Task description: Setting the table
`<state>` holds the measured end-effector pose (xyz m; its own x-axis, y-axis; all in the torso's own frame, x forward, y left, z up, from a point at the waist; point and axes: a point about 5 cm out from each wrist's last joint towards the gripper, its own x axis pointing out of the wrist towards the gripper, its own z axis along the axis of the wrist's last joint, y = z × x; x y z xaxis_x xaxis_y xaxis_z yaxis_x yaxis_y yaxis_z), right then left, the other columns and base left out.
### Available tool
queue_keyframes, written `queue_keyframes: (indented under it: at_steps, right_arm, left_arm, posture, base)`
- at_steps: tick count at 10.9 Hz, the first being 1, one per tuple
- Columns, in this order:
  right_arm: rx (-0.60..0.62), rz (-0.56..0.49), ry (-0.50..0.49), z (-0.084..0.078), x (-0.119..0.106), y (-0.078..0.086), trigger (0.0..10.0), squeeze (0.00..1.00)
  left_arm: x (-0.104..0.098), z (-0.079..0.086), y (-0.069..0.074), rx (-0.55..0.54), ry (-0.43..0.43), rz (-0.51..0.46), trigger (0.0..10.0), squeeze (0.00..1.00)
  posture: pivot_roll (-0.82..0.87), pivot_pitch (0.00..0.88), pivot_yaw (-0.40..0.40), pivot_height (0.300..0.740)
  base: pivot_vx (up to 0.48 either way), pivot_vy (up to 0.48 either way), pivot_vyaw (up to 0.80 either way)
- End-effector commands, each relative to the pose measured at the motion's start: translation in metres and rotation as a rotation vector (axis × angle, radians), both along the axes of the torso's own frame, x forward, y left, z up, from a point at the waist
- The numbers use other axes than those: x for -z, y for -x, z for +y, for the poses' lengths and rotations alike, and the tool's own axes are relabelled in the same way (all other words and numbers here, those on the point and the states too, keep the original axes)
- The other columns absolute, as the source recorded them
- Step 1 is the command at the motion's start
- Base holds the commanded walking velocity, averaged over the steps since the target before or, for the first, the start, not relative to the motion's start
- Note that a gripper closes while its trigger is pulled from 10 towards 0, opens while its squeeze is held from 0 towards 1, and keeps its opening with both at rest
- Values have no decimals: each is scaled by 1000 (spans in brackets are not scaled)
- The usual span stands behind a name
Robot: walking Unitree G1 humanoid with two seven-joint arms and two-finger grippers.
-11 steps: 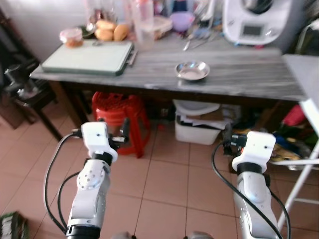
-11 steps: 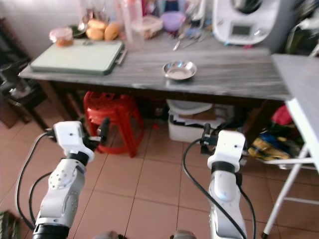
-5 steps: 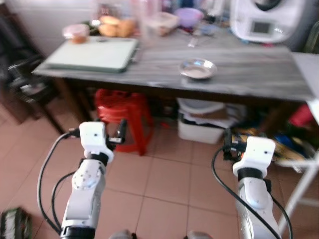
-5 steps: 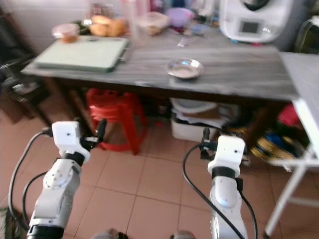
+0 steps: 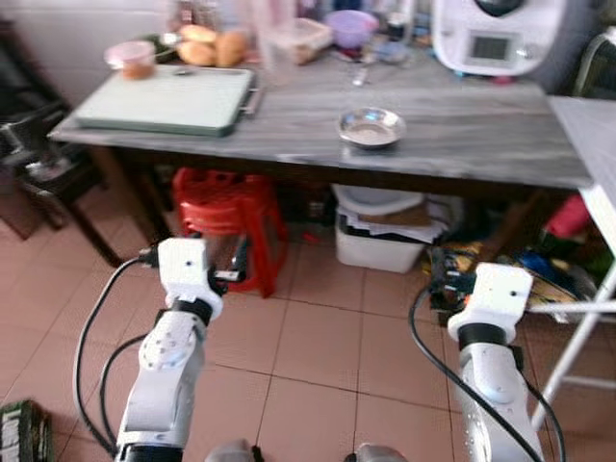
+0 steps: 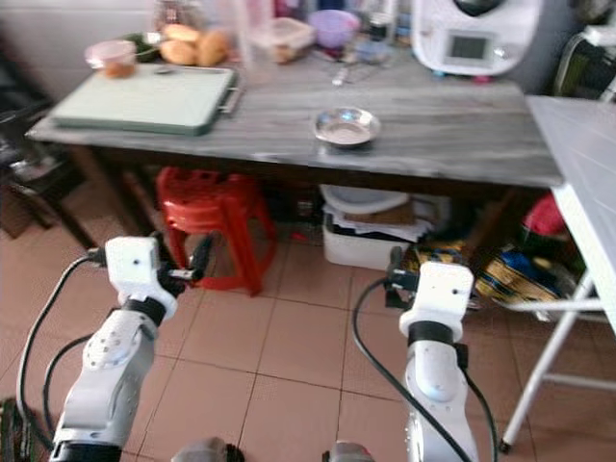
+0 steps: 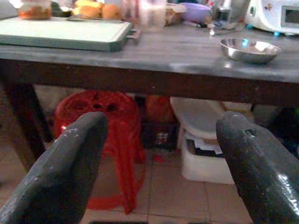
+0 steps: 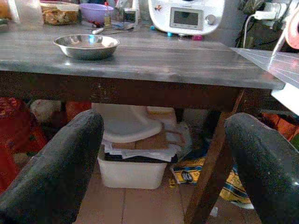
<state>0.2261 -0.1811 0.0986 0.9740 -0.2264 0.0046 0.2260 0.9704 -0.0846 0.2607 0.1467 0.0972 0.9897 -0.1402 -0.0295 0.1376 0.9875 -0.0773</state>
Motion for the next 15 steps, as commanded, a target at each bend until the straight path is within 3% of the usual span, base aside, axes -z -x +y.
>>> queue_keyframes:
  at_steps: [1,15]
  right_arm:
    - [1,-8,-3,-1,-4,1,10000,0]
    - [13,4,-11,-2,-4,-4,10000,0]
  left_arm:
    - [-7,-2,-1,14,-2,-20,10000,0]
    - [-10,-3,-4,17,-7,-4,10000,0]
  posture:
    - [-63,0,28,740]
    - [-63,0,34,740]
  base:
    - [0,-401,0]
    - [0,-421,0]
